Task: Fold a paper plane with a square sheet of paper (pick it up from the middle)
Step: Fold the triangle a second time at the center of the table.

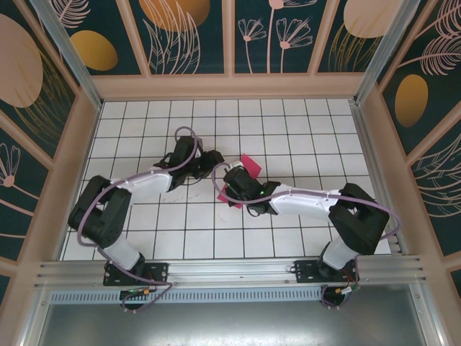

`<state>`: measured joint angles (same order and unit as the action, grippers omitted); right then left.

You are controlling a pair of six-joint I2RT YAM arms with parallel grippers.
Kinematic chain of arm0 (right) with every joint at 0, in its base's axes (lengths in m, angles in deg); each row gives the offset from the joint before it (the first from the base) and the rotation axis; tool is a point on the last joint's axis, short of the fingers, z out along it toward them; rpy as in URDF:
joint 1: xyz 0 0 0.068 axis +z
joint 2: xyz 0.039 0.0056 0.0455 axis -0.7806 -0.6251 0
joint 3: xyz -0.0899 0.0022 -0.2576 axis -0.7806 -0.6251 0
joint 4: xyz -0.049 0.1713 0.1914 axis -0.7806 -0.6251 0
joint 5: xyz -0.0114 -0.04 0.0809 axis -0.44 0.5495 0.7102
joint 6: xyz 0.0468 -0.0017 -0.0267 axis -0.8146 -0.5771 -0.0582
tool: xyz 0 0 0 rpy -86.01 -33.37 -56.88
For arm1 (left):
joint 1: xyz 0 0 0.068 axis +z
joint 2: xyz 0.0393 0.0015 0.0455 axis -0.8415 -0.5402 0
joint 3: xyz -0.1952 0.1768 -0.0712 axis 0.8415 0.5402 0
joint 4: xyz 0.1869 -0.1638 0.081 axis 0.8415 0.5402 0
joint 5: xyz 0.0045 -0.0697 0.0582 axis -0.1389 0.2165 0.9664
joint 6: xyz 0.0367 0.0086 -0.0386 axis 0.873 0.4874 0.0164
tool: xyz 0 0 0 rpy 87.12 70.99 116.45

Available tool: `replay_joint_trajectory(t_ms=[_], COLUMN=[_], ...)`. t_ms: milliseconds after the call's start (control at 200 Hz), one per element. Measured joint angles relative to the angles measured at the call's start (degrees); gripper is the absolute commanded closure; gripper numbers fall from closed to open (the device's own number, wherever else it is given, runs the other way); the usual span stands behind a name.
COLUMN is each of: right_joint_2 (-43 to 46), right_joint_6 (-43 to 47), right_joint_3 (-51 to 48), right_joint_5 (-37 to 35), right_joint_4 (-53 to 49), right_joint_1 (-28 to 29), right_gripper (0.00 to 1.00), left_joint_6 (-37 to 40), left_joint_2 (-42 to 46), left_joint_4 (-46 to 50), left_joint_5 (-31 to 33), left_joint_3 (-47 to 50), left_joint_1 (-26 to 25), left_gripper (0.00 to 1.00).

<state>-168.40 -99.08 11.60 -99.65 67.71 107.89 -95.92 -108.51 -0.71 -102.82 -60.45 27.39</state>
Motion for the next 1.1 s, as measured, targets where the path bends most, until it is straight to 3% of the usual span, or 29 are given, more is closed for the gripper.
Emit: replay_joint_trajectory(t_ms=[255,665,1101], right_joint_2=[-0.68,-0.72,-0.7], right_joint_6=[-1.22,-2.78,-3.67], right_joint_3=[0.5,-0.42,-3.96], right_joint_5=[4.26,8.66,16.02], right_joint_4=[1.88,3.48,7.06], right_joint_1=[-1.11,-3.3,-7.52], right_gripper=[1.0,1.0,1.0], left_joint_6=[-1.25,-2.71,-2.73], left_joint_2=[2.32,-4.2,-9.42], left_joint_4=[-0.26,-5.01,-5.88], left_joint_5=[0.15,-5.77,-6.1], left_joint_3=[5.84,7.74,7.74], left_joint_1=[-0.09,-2.97,-3.1], left_gripper=[0.89,0.94,0.98])
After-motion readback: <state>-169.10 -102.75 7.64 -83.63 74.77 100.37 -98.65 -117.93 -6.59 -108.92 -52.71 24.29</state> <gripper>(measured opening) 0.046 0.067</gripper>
